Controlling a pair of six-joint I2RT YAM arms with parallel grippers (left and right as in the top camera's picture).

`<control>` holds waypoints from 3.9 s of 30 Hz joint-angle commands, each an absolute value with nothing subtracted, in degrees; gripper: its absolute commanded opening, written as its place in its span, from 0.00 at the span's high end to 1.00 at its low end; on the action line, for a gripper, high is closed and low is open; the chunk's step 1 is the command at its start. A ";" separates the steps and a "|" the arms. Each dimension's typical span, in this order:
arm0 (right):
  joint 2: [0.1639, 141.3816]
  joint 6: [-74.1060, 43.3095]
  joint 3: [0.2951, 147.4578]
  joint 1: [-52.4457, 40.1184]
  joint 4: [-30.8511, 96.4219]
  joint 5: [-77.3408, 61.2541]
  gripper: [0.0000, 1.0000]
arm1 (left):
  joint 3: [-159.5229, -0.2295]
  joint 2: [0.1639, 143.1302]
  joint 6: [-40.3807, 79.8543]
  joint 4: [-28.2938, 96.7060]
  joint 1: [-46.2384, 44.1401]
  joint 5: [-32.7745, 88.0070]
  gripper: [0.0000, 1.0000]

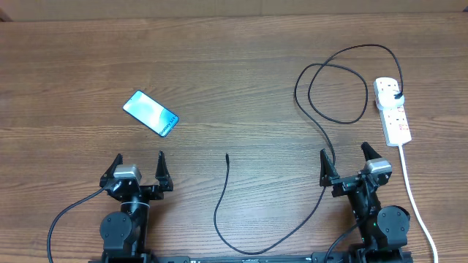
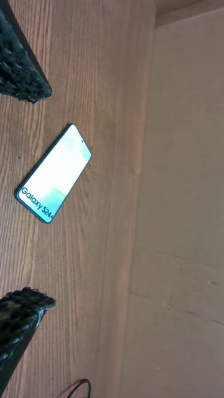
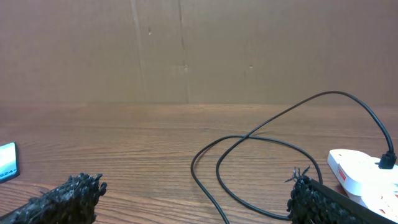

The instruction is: Plug charger to phone and switch on socket

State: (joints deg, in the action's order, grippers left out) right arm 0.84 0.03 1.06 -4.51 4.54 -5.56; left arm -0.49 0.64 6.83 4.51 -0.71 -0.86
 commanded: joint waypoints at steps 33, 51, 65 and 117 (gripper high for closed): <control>0.16 0.23 0.47 -4.38 4.43 -5.17 0.00 | -0.32 0.25 5.52 4.47 -0.30 -0.56 0.00; 0.16 0.23 0.47 -4.38 4.43 -5.17 0.00 | -0.32 0.25 5.54 4.47 -0.30 -0.56 0.00; 0.16 0.23 0.47 -4.38 4.40 -5.17 0.00 | -0.32 0.25 5.54 4.47 -0.30 -0.56 0.00; 0.16 0.23 0.47 -4.38 4.43 -5.17 0.00 | -25.15 19.84 1.17 19.92 -0.30 0.67 0.00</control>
State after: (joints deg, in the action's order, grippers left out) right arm 0.84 0.03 1.06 -4.49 4.64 -5.54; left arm -19.66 12.60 1.28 19.44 -0.71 0.23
